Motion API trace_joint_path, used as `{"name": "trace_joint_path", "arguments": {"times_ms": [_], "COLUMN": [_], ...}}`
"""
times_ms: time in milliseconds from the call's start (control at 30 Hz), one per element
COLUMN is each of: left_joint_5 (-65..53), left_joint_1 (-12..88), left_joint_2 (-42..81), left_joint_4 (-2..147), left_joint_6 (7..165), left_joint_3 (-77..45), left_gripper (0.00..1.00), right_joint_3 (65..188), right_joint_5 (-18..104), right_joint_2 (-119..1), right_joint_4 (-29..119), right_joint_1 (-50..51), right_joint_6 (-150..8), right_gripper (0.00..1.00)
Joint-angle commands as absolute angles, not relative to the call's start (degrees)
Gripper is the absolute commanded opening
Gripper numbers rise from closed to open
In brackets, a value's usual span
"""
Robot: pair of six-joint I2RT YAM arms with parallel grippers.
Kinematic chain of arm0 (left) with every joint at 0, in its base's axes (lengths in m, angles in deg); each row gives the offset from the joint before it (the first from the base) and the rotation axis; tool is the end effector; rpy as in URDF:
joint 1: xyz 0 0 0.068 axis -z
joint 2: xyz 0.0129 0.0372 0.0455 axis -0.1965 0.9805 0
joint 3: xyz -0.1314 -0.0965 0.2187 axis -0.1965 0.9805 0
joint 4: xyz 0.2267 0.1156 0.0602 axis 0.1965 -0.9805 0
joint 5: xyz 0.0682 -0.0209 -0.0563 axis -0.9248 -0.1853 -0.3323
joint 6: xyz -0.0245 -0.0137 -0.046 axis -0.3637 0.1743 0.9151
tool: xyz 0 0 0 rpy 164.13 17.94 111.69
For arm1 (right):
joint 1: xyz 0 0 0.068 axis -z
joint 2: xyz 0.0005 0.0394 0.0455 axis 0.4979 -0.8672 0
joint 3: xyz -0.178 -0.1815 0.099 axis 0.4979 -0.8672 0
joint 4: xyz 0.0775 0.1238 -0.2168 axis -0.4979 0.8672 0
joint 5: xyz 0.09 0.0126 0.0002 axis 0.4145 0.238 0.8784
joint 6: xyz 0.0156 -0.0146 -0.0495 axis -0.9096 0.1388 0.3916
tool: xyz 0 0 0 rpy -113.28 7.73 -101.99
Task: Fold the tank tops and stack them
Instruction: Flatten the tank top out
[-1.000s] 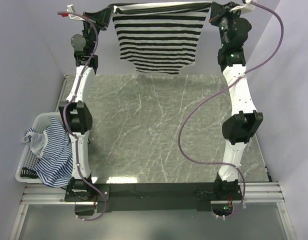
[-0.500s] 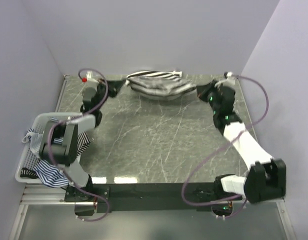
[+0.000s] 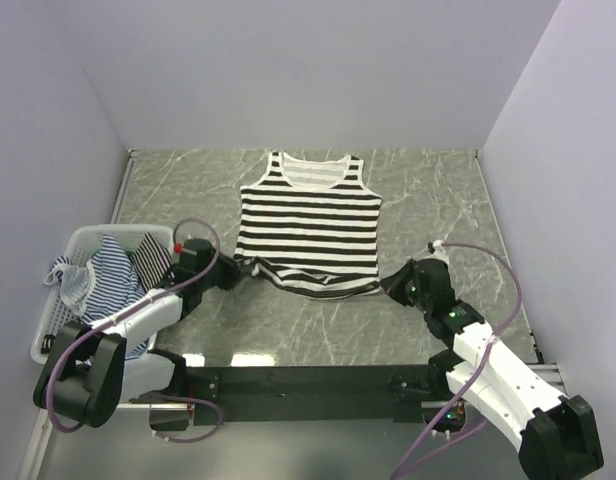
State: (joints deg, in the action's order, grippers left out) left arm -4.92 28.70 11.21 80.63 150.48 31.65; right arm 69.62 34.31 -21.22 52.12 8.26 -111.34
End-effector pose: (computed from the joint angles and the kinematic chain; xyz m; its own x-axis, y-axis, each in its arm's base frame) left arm 0.2176 -0.0739 0.1751 -0.5360 -0.8352 -0.1234 -0.3978 0.3787 -0.8357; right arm 0.1564 0.0615 0.1883 -0.6010 0.5495 -0.5804 0.1190 0.7796 0.6149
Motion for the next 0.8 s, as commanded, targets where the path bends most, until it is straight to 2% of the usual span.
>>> {"name": "trace_joint_path", "arguments": {"times_ms": [0,333,767], "left_joint_5": [-7.3,-11.0,-13.8], "left_joint_1": [29.9,30.1,29.3], "left_joint_2": [8.3,4.5,10.1], "left_joint_4": [68.4,52.6,38.7], "left_joint_6": [152.8,151.2,143.2], "left_joint_3": [33.6,31.8,24.1], "left_gripper": [0.01,0.01,0.01], "right_joint_3": [68.1,66.0,68.5], "right_joint_5": [34.7,34.3,38.3], "right_joint_2": [-18.5,-13.0,-17.4], "right_joint_4": [55.8,62.8,69.3], "right_joint_1": [7.2,4.7,4.7], "right_joint_6": [-115.5,-116.0,-113.7], "right_gripper": [0.00,0.00,0.00]}}
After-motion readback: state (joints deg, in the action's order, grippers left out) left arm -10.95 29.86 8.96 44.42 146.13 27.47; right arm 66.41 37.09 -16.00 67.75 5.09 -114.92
